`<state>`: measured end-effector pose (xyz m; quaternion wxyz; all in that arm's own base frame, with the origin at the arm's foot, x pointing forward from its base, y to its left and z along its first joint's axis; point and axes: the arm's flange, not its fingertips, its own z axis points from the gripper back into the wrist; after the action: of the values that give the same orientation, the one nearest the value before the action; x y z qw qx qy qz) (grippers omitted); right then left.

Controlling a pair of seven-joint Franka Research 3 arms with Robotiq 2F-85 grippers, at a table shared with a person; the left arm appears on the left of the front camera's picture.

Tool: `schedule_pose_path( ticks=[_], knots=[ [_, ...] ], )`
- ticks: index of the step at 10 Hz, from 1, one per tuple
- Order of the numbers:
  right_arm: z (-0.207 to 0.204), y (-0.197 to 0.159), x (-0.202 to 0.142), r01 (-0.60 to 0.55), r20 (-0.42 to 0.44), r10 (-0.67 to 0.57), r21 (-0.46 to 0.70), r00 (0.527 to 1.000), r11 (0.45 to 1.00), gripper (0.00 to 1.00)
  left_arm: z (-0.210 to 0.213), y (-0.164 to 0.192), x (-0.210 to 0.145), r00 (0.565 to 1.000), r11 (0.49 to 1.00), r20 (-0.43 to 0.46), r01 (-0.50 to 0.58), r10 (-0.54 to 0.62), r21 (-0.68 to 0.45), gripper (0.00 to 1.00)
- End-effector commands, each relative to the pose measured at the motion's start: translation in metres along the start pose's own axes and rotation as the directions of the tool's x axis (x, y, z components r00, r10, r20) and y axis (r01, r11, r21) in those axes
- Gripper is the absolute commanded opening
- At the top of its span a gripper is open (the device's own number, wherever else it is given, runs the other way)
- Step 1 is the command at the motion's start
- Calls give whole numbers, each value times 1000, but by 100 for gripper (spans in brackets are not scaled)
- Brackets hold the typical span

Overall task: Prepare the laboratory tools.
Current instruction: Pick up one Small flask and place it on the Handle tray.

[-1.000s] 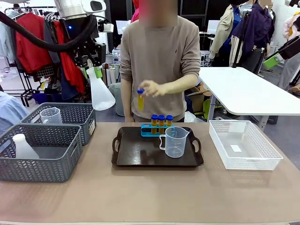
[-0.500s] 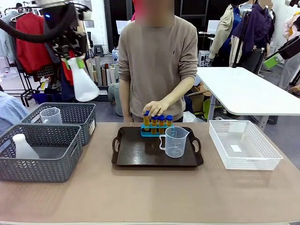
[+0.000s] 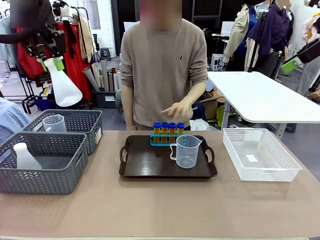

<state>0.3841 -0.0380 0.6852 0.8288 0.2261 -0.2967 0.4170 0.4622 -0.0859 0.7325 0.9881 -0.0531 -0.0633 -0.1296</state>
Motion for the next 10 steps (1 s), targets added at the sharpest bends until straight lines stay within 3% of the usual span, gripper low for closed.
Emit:
schedule_pose_path(
  ticks=[1, 8, 10],
  knots=[
    [0, 1, 2, -11, 17, 11, 9, 1000, 1000, 100, 1, -3, 3, 1000, 1000, 0, 7, -7, -3, 0],
    [0, 1, 2, -11, 17, 11, 9, 1000, 1000, 100, -4, -4, 4, 1000, 1000, -7, 9, -9, -3, 0],
    [0, 1, 2, -11, 17, 11, 9, 1000, 1000, 100, -31, -51, 14, 998, 995, -40, 57, -54, 78, 0]
  ],
)
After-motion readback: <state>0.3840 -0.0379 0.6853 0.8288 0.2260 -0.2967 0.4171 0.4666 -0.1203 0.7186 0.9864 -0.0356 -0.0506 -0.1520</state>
